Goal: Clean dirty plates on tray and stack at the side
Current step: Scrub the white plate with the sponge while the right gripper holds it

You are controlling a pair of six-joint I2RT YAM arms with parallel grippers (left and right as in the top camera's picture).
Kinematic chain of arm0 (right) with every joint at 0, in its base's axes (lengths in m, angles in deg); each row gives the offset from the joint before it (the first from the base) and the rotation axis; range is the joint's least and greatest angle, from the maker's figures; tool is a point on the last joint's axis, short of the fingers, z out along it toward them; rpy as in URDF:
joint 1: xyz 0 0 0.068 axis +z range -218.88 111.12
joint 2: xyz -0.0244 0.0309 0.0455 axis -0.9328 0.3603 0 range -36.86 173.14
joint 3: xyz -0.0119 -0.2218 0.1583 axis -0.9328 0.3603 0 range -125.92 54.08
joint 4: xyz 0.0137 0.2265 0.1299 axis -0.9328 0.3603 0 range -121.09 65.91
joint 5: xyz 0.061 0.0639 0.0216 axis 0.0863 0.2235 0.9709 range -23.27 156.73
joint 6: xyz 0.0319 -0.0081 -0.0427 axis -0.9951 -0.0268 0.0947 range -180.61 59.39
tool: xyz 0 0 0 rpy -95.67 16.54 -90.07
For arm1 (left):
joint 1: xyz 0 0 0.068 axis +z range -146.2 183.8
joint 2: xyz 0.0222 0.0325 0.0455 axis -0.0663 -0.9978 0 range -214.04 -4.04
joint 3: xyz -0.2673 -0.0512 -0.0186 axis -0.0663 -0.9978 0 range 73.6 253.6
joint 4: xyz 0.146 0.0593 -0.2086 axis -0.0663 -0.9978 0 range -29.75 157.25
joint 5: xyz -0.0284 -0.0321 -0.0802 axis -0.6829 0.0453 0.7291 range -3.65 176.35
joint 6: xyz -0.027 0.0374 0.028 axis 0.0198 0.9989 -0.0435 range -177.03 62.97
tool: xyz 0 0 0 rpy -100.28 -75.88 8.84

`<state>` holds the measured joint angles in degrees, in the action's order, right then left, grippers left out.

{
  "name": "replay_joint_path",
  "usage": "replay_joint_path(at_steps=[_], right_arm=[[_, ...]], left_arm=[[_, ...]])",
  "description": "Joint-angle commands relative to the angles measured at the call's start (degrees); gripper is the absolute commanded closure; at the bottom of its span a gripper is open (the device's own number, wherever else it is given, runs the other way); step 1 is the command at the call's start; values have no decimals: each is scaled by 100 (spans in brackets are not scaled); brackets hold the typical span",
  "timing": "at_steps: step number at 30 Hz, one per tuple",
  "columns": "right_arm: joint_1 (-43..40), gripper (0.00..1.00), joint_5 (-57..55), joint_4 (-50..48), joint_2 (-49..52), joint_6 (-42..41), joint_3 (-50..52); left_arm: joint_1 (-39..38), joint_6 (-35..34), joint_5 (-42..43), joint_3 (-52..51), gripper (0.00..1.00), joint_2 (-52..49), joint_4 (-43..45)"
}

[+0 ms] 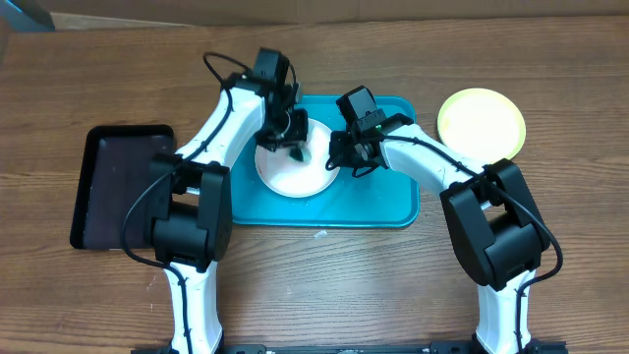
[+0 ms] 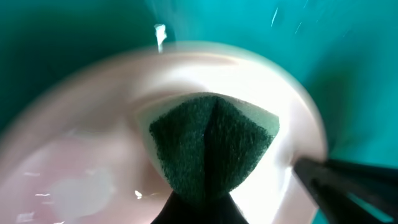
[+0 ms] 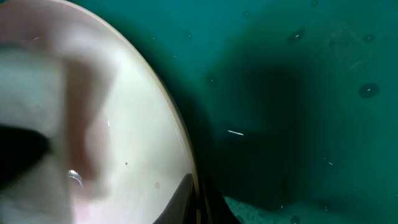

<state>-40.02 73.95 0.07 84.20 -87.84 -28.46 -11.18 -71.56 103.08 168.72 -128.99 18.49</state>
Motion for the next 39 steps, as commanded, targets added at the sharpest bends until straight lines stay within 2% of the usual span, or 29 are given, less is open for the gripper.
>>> replay_joint_path(at_steps=[1,4,12,15,17,20,22,26,30,32,39], right_arm=[[-44,96,-177,-2,48,-24,-68],[-44,96,-177,2,48,-24,-68],[-44,96,-179,22,48,-24,-68],[-44,96,-181,17,48,-24,-68],[-44,96,-181,17,48,-24,-68],[-44,96,-181,24,48,-24,-68],[-44,96,-181,24,48,-24,-68],[-44,96,-181,22,48,-24,-68],[-44,96,-181,22,48,-24,-68],[-44,96,-181,20,48,-24,-68],[-44,96,-179,17,48,-24,-68]], left_arm=[[-61,-203,352,-431,96,-42,197],[-70,-199,-72,-651,96,-42,256],[-70,-201,-3805,-555,96,-39,-358],[-70,-205,-4516,-302,96,-39,-629],[-72,-254,-4688,-68,96,-39,-780],[-76,-507,-4603,402,96,-39,-1091],[-74,-518,-4044,728,96,-39,-1220],[-72,-256,-1827,992,96,-39,-1051],[-107,-260,-236,828,96,-39,-732],[-162,-262,11,721,96,-39,-660],[-337,-264,-50,63,96,-42,-286]])
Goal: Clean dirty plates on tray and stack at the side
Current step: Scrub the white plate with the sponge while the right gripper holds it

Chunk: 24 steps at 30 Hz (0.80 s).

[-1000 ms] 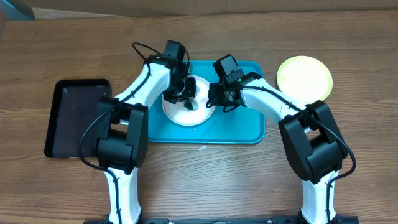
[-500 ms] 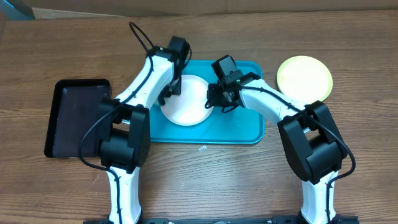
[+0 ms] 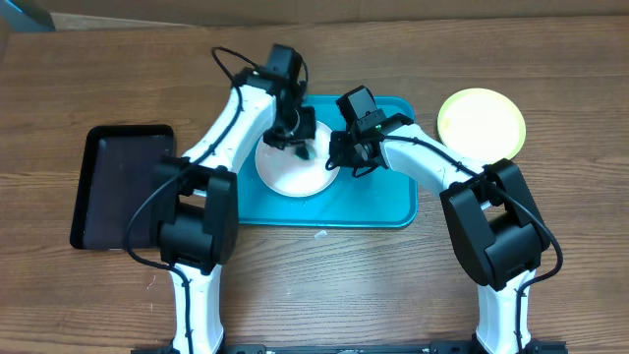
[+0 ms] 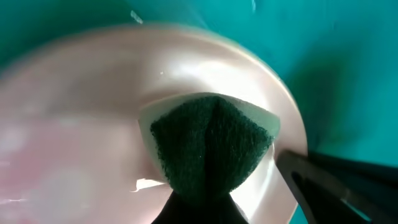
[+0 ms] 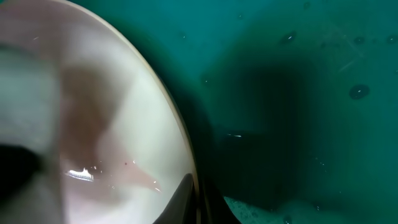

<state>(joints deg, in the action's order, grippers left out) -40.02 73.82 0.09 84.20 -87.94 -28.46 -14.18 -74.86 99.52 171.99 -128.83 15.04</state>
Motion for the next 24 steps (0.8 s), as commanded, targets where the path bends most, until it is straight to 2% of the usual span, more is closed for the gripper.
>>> replay_joint_path(at_steps=[1,5,7,10,15,19,21,24], right_arm=[[-44,96,-166,20,48,-13,-68],[-44,96,-166,20,48,-13,-68],[-44,96,-166,22,48,-13,-68],[-44,96,-166,26,48,-13,-68],[-44,96,-170,42,48,-13,-68],[-44,96,-212,46,48,-11,-68],[-44,96,-214,52,48,-7,-70],[-44,96,-221,129,37,111,-138]], left_arm=[[-37,42,286,-358,96,-55,103],[-4,-59,264,-717,96,-55,282],[0,-61,-96,-813,96,-57,289],[0,-63,-1222,-833,96,-55,90],[0,-79,-3556,-723,96,-55,-452],[-4,-332,-5362,-479,96,-55,-817],[-4,-413,-5740,-289,96,-55,-951],[46,-608,-5591,127,96,-55,-1180]])
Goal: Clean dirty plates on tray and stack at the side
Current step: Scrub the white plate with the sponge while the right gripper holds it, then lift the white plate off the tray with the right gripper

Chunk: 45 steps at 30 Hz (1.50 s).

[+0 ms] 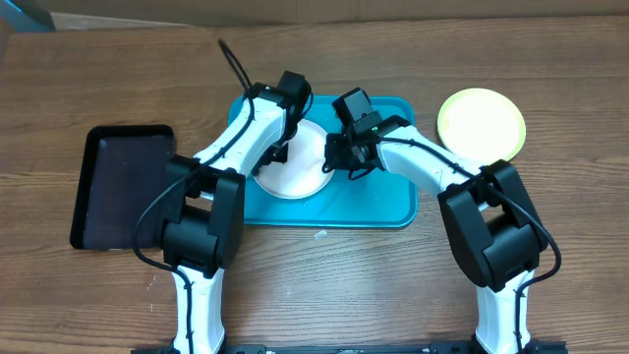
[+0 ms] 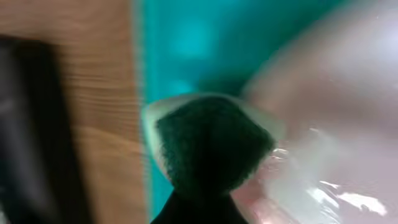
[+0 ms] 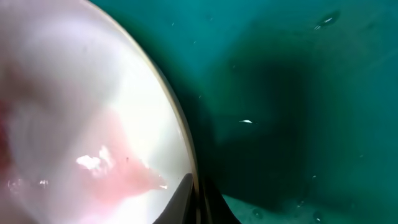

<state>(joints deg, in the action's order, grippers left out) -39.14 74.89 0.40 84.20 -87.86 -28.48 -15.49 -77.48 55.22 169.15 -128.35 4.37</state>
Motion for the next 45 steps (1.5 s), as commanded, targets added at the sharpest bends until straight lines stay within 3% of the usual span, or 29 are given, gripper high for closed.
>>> replay_joint_path(at_steps=[1,6,11,13,17,22,28,36,45], right_arm=[[-131,96,-363,179,37,181,-201],[-131,96,-918,883,4,363,-850],[-129,96,-1541,1711,0,802,-1764],[-111,96,-2111,2103,-7,804,-2168],[-50,96,-3226,2900,-9,1123,-2999],[197,96,-5445,3783,-9,1683,-3904],[723,96,-7495,3932,-9,2800,-4122],[1327,96,-8382,3615,-9,3711,-4122],[1436,96,-8808,2986,-9,4511,-4122]], left_arm=[[203,-457,-1034,575,96,-101,-210],[470,-463,575,1482,96,-2,-417],[946,407,3399,2009,96,37,-306],[1115,619,4063,2004,96,33,-297],[1290,667,4131,1930,96,-9,-400],[1305,787,4061,1812,96,-9,-411],[1287,782,4065,1808,96,-9,-332],[1285,782,4063,1808,96,-9,-315],[1285,785,4061,1808,96,-9,-315]])
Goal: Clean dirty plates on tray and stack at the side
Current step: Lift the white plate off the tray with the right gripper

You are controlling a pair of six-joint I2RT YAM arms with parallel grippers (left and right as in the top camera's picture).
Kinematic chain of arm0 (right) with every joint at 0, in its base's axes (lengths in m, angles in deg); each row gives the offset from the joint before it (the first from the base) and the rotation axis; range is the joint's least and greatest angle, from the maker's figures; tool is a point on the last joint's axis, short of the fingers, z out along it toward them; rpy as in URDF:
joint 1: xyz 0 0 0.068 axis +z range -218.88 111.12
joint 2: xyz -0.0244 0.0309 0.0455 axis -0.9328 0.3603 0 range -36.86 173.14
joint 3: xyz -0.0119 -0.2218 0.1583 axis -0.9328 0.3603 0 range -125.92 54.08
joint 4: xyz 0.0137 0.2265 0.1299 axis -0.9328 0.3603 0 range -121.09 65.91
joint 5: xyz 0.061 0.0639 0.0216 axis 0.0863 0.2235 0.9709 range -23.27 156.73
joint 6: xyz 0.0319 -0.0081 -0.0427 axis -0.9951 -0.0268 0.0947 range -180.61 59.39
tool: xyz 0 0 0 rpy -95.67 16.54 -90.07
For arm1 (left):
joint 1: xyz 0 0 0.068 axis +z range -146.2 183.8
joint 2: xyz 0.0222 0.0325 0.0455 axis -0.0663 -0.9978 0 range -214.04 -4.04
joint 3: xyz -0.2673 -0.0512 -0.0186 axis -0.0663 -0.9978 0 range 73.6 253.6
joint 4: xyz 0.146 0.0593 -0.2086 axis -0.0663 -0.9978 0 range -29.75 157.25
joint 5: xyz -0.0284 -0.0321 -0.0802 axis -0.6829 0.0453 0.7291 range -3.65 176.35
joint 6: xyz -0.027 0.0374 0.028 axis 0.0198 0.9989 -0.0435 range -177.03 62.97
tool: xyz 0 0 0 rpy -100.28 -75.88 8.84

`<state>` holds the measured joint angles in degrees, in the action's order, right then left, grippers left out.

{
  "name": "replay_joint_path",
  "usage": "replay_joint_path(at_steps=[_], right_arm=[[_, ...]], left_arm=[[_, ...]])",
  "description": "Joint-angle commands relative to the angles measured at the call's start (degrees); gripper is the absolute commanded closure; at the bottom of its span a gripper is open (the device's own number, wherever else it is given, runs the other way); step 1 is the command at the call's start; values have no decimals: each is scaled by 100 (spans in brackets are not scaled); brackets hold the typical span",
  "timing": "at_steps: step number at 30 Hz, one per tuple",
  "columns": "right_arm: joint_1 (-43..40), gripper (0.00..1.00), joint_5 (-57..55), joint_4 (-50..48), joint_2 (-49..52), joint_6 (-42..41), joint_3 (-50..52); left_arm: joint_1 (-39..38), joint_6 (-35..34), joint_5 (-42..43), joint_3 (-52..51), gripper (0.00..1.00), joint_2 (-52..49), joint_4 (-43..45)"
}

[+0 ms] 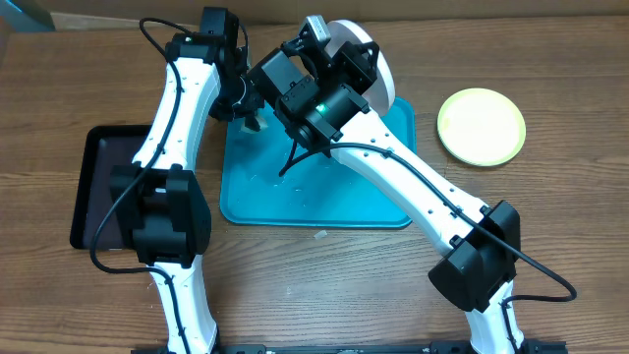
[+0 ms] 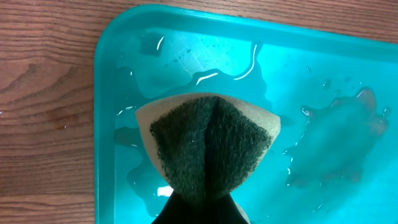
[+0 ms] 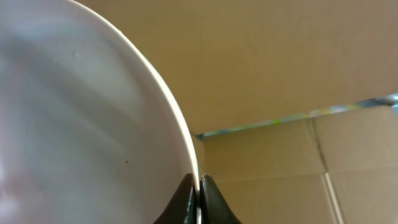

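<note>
My right gripper is shut on the rim of the white plate, held high and tilted toward the camera, above the back of the teal tray; in the overhead view the white plate hangs over the tray's far edge. My left gripper is shut on a folded green and yellow sponge above the tray's far left corner. The tray floor is wet with puddles and has no plate on it. A yellow-green plate lies on the table to the right.
A black tray sits on the table at the left. Cardboard fills the background behind the raised plate. The raised right arm spans the teal tray from its right.
The white plate lay on the teal tray with my right gripper on its rim; now it is lifted high off the tray. My left gripper with the sponge has moved to the tray's far left corner.
First the sponge in my left gripper was pressed on the white plate while my right gripper pinched the rim. It stayed on the plate, then stood at the plate's left edge. Now the plate is held up off the wet tray and the sponge is off it.
</note>
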<state>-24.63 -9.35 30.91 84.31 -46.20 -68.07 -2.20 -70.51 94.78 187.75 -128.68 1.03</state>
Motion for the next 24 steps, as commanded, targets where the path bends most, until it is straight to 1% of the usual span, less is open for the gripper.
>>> replay_joint_path(at_steps=[1,3,6,8,12,14,17,21,23,24], right_arm=[[-15,96,-382,-68,-20,343,-164],[-15,96,-308,-68,-20,297,-162],[-26,96,155,-42,-20,-258,-164],[-122,96,1088,96,-20,-833,-164],[-586,96,3595,435,-20,-2057,-164],[-992,96,4518,564,-28,-2787,-164],[-1799,96,5917,713,-35,-3364,-164],[-3067,96,7851,839,-28,-3418,-157],[-3698,96,8476,931,-26,-3418,-157],[-3963,96,8596,990,-28,-3418,-157]], left_arm=[[-44,85,105,-52,96,24,20],[-44,85,107,-52,96,24,20],[-44,85,107,-52,96,24,17],[-44,85,107,-52,96,24,11],[-44,87,105,-52,96,24,-42],[-44,87,105,-52,96,24,-70],[-44,87,107,-52,96,24,-90],[-44,85,107,-52,96,24,-87],[-44,87,107,-52,96,24,-87],[-44,85,107,-52,96,24,-85]])
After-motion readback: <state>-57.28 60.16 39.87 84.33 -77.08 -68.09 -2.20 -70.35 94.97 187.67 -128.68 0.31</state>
